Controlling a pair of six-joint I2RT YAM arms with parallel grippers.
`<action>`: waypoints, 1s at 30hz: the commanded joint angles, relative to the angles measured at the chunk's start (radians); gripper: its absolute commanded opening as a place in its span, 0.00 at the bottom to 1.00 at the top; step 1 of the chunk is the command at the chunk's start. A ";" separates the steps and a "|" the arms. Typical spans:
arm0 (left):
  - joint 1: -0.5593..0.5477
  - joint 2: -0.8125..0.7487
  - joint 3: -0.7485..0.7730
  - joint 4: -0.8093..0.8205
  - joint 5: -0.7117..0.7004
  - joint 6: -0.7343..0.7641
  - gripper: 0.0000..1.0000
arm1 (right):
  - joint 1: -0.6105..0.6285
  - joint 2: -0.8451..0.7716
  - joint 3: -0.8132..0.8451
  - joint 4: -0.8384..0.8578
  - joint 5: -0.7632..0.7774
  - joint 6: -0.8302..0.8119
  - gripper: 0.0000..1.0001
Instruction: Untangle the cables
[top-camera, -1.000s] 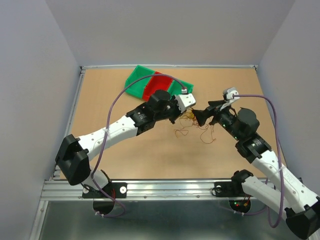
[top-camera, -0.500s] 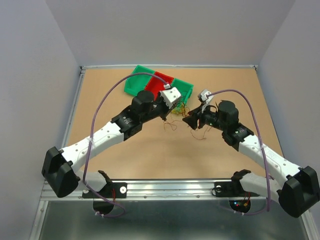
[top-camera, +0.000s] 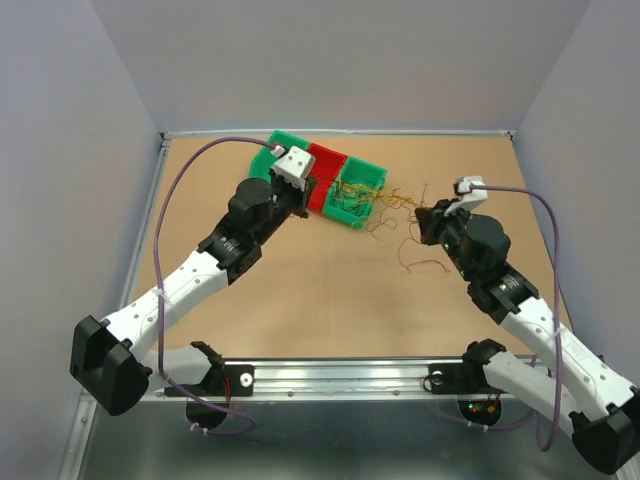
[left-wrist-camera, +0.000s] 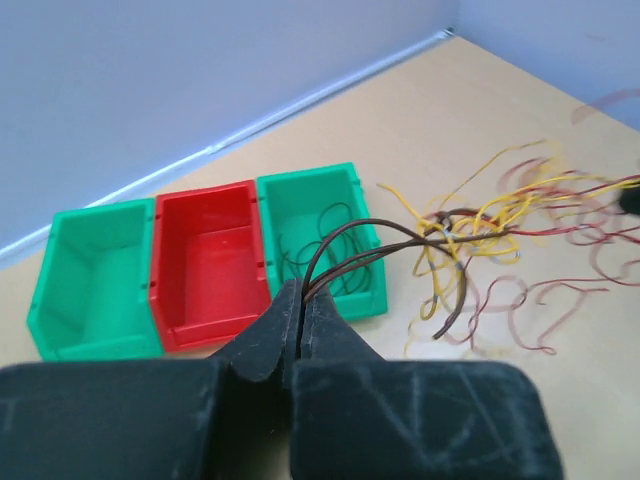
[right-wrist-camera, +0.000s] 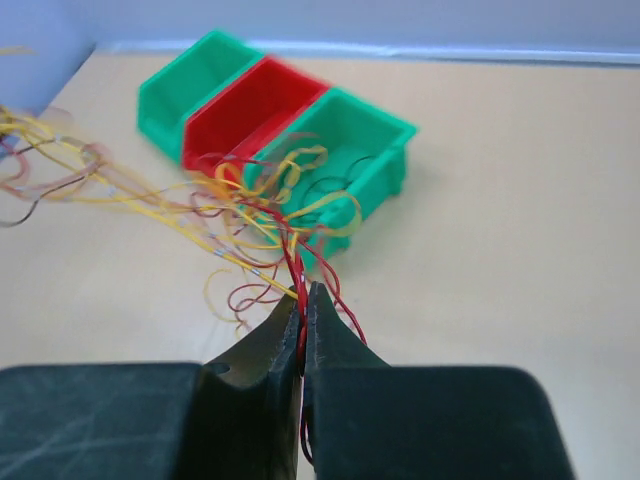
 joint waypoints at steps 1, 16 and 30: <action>0.069 -0.029 0.005 0.122 -0.105 -0.079 0.00 | -0.006 -0.152 0.002 -0.069 0.440 0.100 0.00; 0.397 0.100 0.034 0.172 0.064 -0.248 0.00 | -0.006 -0.521 -0.098 -0.077 0.671 0.165 0.01; 0.344 0.098 -0.007 0.249 0.326 -0.158 0.00 | -0.006 -0.416 -0.079 -0.028 0.284 0.044 0.93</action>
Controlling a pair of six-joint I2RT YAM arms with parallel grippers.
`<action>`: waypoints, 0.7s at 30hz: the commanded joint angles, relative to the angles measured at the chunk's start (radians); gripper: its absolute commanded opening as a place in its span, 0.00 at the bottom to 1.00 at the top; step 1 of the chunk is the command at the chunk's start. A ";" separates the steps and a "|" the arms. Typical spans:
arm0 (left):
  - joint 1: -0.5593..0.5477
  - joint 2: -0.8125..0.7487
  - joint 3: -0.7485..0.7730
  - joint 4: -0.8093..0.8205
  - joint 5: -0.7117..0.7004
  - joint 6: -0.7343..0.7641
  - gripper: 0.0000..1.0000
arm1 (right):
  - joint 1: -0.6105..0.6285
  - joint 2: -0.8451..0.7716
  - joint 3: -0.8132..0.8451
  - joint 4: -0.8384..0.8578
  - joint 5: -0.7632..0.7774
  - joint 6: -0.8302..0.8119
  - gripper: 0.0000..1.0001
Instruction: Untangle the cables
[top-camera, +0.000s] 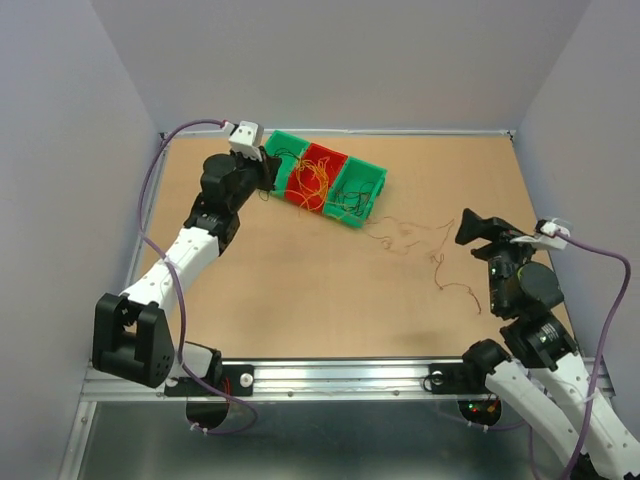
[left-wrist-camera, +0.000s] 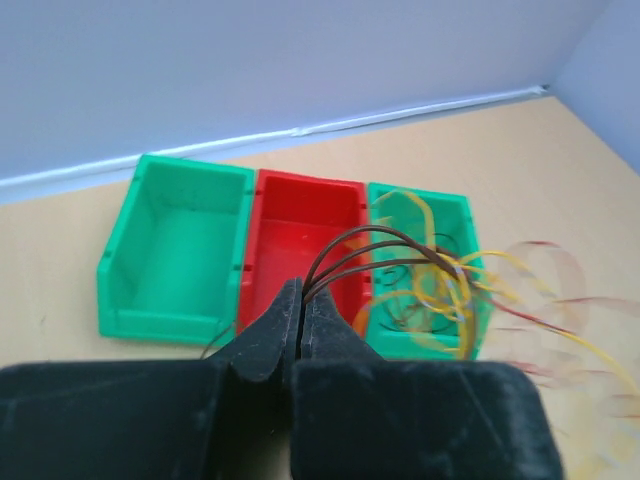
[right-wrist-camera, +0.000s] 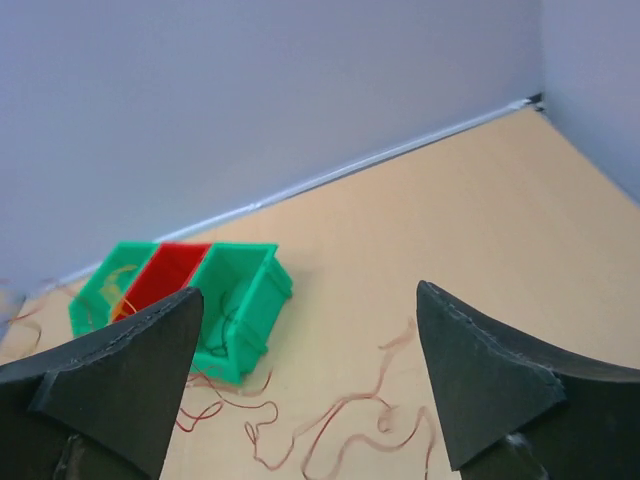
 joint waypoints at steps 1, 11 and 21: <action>-0.070 -0.059 -0.005 0.096 0.151 0.072 0.00 | -0.006 0.061 0.002 0.083 -0.285 -0.091 0.96; -0.268 -0.090 0.000 0.015 0.185 0.251 0.00 | -0.006 0.368 -0.007 0.383 -1.027 -0.250 1.00; -0.326 -0.159 0.001 -0.034 0.194 0.254 0.00 | -0.004 0.589 -0.005 0.625 -1.284 -0.252 1.00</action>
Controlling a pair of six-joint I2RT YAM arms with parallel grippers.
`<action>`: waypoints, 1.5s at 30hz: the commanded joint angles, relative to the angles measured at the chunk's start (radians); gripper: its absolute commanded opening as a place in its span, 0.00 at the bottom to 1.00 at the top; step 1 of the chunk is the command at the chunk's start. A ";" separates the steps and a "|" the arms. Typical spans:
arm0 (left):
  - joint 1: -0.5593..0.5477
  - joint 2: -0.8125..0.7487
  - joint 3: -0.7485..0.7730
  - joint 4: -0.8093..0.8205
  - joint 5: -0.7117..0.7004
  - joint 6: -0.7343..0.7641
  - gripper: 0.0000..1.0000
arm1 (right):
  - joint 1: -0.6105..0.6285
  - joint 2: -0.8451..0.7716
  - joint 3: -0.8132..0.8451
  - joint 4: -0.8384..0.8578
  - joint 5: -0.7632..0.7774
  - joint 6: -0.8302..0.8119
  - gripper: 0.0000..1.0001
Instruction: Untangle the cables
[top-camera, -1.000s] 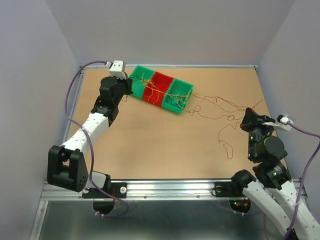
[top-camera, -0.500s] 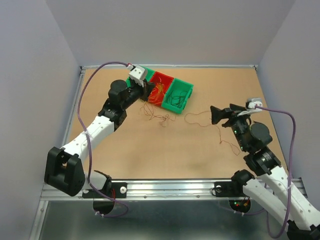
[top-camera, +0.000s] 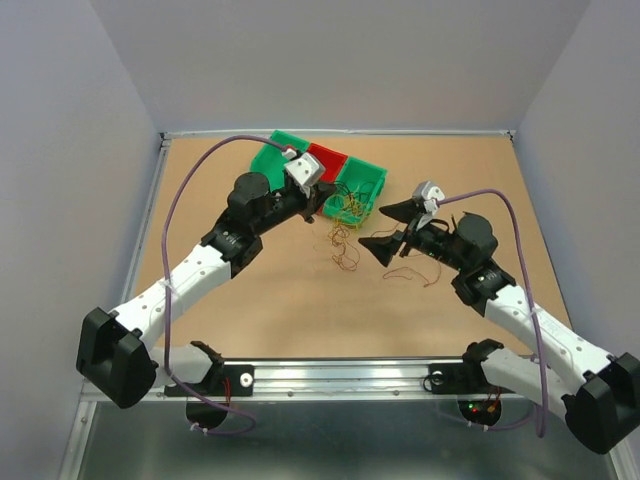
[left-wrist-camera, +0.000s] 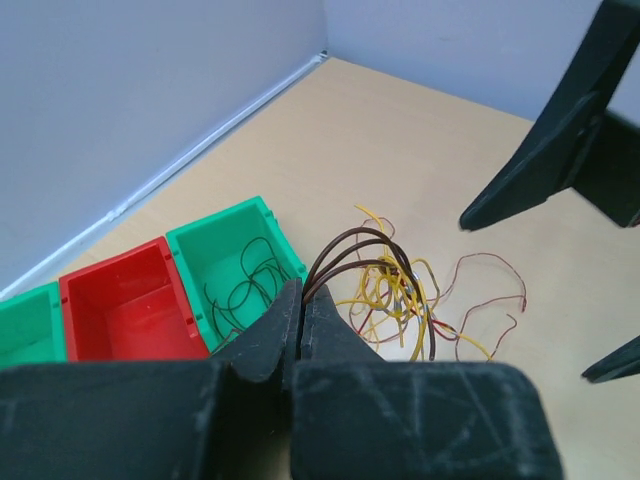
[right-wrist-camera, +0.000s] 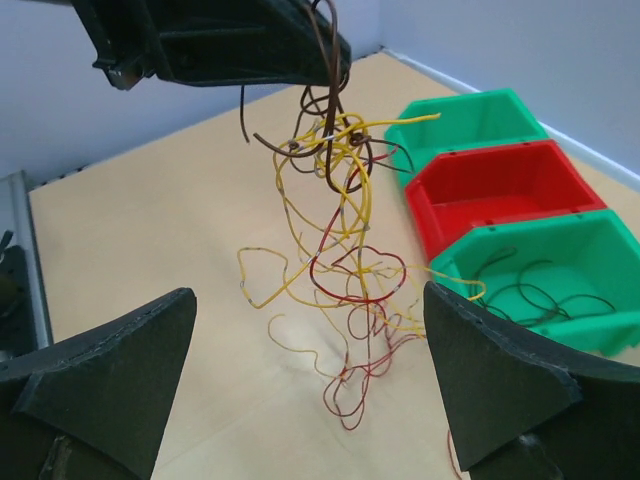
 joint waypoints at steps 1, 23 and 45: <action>-0.019 -0.064 0.004 0.015 0.021 0.018 0.00 | -0.003 0.069 0.002 0.195 -0.159 -0.006 1.00; -0.036 -0.096 -0.002 0.006 -0.013 0.012 0.00 | -0.001 0.176 0.043 0.220 0.421 0.117 0.01; 0.307 -0.019 -0.017 0.130 0.001 -0.257 0.00 | -0.003 -0.689 -0.131 -0.229 1.234 0.174 0.00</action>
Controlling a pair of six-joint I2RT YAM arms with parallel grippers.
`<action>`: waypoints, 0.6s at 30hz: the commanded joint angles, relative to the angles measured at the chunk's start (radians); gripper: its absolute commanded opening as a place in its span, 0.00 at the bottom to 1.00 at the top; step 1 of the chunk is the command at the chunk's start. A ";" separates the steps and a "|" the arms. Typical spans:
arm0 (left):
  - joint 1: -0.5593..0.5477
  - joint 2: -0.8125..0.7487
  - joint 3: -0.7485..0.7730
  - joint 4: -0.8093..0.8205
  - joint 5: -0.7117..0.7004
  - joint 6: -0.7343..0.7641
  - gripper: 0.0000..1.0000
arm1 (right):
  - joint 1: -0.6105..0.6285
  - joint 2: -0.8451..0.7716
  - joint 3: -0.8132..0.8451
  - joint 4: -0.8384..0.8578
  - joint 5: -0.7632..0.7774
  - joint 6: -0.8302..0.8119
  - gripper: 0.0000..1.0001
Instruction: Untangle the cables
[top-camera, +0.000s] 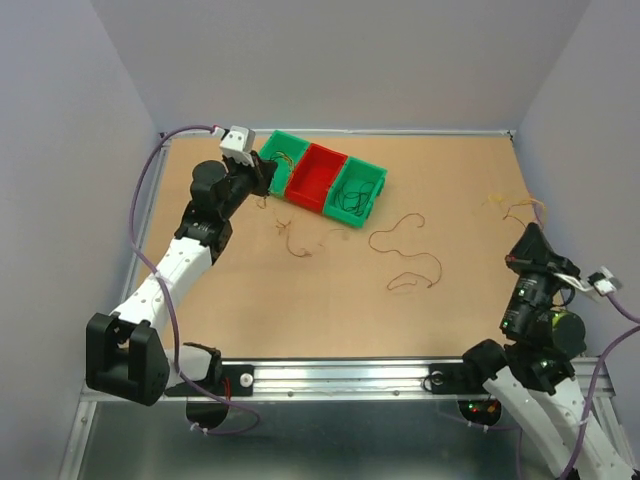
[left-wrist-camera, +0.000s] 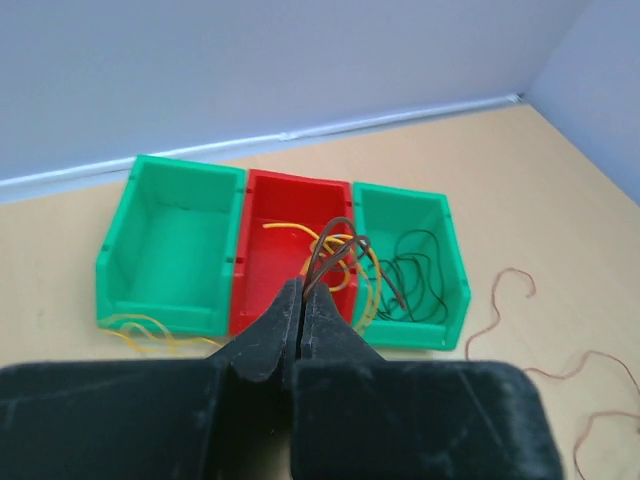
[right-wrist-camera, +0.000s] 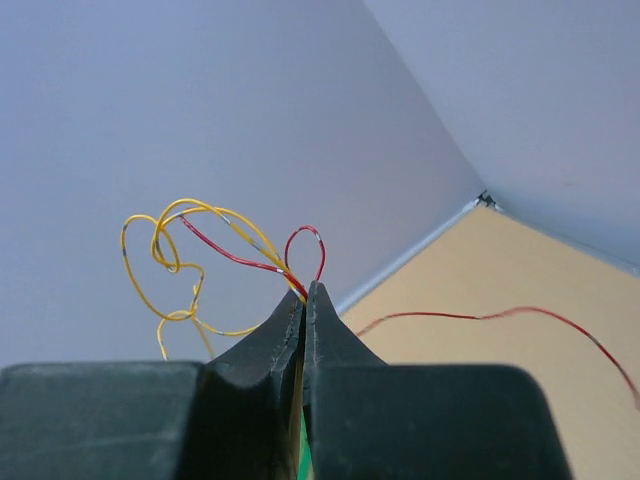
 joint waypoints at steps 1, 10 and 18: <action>-0.036 -0.030 0.026 0.099 0.132 0.015 0.00 | 0.002 0.160 0.048 -0.123 -0.201 -0.033 0.03; -0.236 -0.116 -0.020 0.097 0.077 0.175 0.00 | 0.002 0.549 0.171 -0.057 -1.015 -0.147 0.93; -0.313 -0.159 -0.031 0.077 0.051 0.230 0.01 | 0.004 0.710 0.154 0.160 -1.359 -0.165 0.99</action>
